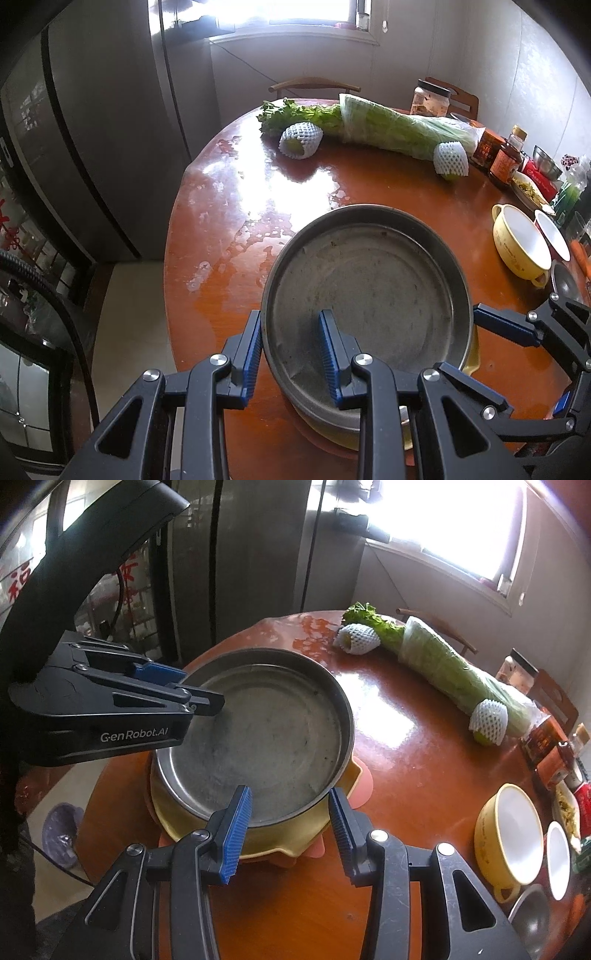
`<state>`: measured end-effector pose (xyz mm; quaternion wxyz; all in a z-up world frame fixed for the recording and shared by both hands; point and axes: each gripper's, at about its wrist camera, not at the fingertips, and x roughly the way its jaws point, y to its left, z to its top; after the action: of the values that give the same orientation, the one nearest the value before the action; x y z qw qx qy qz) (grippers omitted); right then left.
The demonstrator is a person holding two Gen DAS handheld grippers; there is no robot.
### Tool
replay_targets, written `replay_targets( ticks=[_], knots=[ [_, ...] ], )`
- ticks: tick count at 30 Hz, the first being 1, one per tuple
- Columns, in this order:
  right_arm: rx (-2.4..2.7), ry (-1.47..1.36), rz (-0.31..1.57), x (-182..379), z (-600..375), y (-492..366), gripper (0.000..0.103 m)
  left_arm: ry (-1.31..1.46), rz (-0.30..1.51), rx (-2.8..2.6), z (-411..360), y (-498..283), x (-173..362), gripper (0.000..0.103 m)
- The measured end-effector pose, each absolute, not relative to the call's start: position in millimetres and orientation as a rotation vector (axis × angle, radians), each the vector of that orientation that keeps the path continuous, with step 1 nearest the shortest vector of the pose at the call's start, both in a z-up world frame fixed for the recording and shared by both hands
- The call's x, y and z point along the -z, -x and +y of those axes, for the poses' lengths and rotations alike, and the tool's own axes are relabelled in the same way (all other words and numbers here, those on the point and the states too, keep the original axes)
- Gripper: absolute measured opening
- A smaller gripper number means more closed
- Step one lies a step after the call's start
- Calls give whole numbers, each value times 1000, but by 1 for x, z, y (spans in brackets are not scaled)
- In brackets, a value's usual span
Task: Organize plates and bowls
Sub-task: 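Lower the steel tray onto the yellow shell plate with the left gripper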
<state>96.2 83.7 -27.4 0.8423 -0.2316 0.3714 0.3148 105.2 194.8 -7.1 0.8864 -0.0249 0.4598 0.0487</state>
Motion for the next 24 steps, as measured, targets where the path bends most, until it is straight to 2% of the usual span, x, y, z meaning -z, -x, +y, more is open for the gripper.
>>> replay_targets(
  ticks=[24],
  knots=[
    [-651,496,799,27,80,-99,49,46,974,-86,190,-102,13,30]
  ],
)
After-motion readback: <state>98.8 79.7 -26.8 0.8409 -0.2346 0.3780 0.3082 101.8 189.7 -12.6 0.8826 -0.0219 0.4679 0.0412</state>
